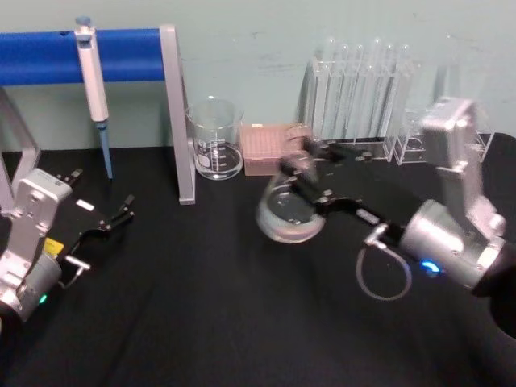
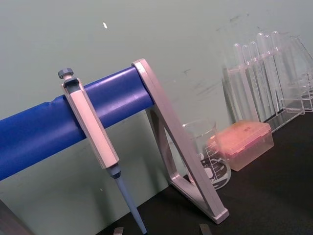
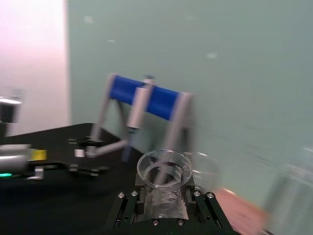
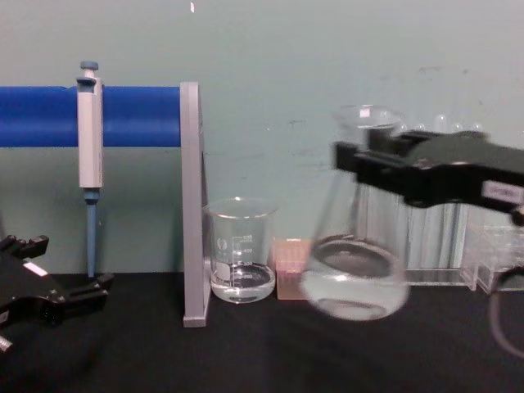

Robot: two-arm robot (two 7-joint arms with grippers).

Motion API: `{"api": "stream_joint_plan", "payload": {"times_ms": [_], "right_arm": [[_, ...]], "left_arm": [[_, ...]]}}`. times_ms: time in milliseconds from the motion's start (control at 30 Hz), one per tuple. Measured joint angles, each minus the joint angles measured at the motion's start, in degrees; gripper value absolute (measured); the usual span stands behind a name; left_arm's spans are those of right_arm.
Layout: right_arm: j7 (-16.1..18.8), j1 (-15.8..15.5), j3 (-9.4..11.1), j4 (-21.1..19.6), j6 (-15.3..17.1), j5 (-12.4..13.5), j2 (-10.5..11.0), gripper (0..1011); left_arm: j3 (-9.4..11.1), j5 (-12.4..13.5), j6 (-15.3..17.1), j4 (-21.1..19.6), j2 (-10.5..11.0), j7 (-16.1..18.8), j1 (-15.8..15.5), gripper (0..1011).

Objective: Grasp the erlenmeyer flask with one hand, shake it three times, then place it back.

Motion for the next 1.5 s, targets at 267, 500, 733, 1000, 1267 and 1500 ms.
{"api": "stream_joint_plan", "payload": {"times_ms": [267, 500, 733, 1000, 1267, 1500], "right_arm": [[-9.49, -8.52, 8.43, -5.04, 0.91, -1.77, 1.25, 449], [-13.53, -13.34, 13.07, -7.50, 1.23, -2.84, 1.26, 449], [-13.51, -14.31, 14.39, -7.76, 1.36, -3.41, 0.57, 449], [-7.84, -10.57, 11.80, -4.90, 1.41, -3.19, -0.55, 449], [3.65, -2.37, 3.90, 0.92, 1.20, -1.45, -3.09, 449], [12.05, 4.20, -2.65, 5.80, 0.30, 0.65, -4.92, 449]], "left_arm": [[0.00, 0.00, 0.00, 0.00, 0.00, 0.00, 0.00, 1001], [0.00, 0.00, 0.00, 0.00, 0.00, 0.00, 0.00, 1001], [0.00, 0.00, 0.00, 0.00, 0.00, 0.00, 0.00, 1001], [0.00, 0.00, 0.00, 0.00, 0.00, 0.00, 0.00, 1001], [0.00, 0.00, 0.00, 0.00, 0.00, 0.00, 0.00, 1001], [0.00, 0.00, 0.00, 0.00, 0.00, 0.00, 0.00, 1001]]}}
